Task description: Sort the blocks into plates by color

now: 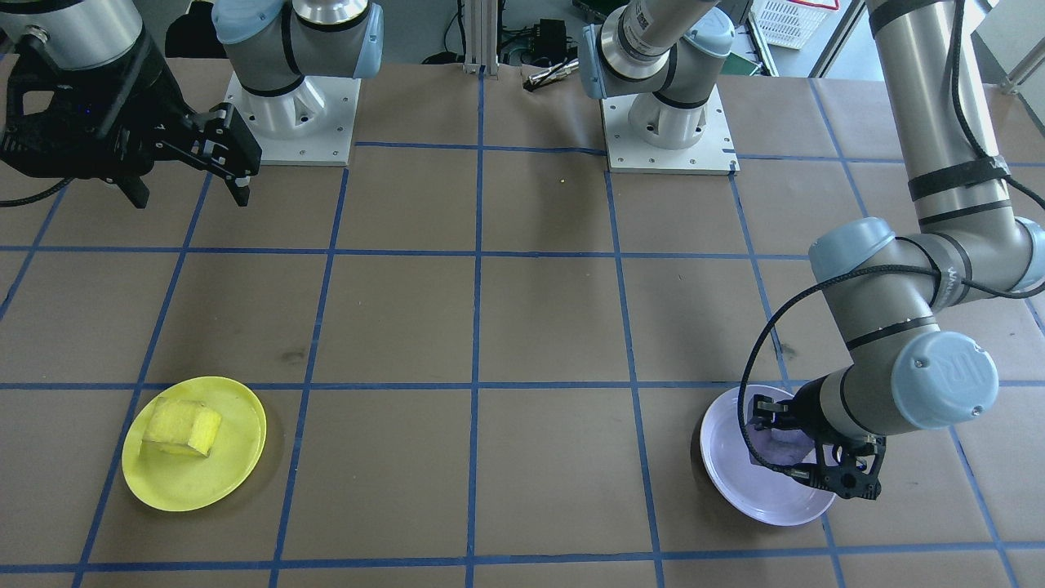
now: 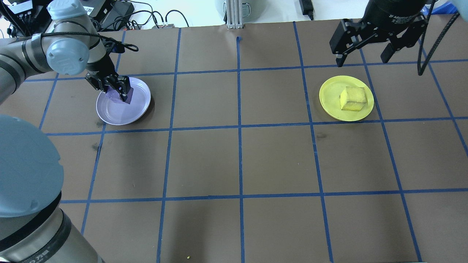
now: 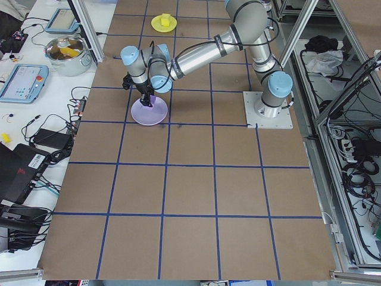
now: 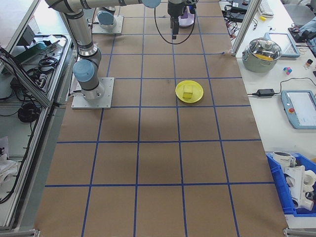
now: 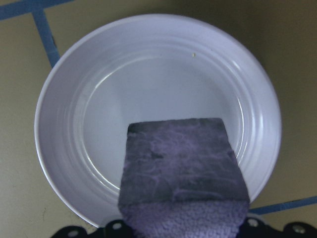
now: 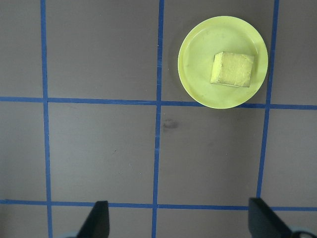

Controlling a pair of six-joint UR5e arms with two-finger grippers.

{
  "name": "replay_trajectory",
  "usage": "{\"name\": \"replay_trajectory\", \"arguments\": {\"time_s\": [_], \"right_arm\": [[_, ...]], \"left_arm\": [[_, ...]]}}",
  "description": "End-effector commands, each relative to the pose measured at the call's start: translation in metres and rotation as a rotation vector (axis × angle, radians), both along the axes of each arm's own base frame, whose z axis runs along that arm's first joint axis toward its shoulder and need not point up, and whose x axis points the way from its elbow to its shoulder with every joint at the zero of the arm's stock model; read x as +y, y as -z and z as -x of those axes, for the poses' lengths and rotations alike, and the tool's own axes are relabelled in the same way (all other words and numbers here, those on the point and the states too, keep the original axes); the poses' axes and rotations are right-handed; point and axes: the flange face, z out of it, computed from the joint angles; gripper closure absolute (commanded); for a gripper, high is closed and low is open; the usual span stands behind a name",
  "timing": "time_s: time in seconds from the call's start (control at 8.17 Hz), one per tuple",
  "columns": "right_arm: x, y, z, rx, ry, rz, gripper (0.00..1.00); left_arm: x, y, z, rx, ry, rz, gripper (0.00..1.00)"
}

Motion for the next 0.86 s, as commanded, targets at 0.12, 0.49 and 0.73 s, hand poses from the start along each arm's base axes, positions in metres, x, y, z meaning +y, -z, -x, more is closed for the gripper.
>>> {"name": "replay_trajectory", "arguments": {"time_s": [0.12, 0.49, 0.73], "right_arm": [[0.0, 0.0, 0.0, -0.001, 0.0, 0.0, 0.0], [0.0, 0.0, 0.0, -0.003, 0.002, 0.0, 0.0], [0.0, 0.0, 0.0, -0.003, -0.001, 0.0, 0.0]], "left_arm": [[0.0, -0.003, -0.002, -0.015, -0.006, 0.001, 0.0], [0.012, -0.055, 0.014, -0.029, -0.029, 0.062, 0.0], [0.03, -0.107, 0.05, -0.002, -0.104, 0.117, 0.0]]}}
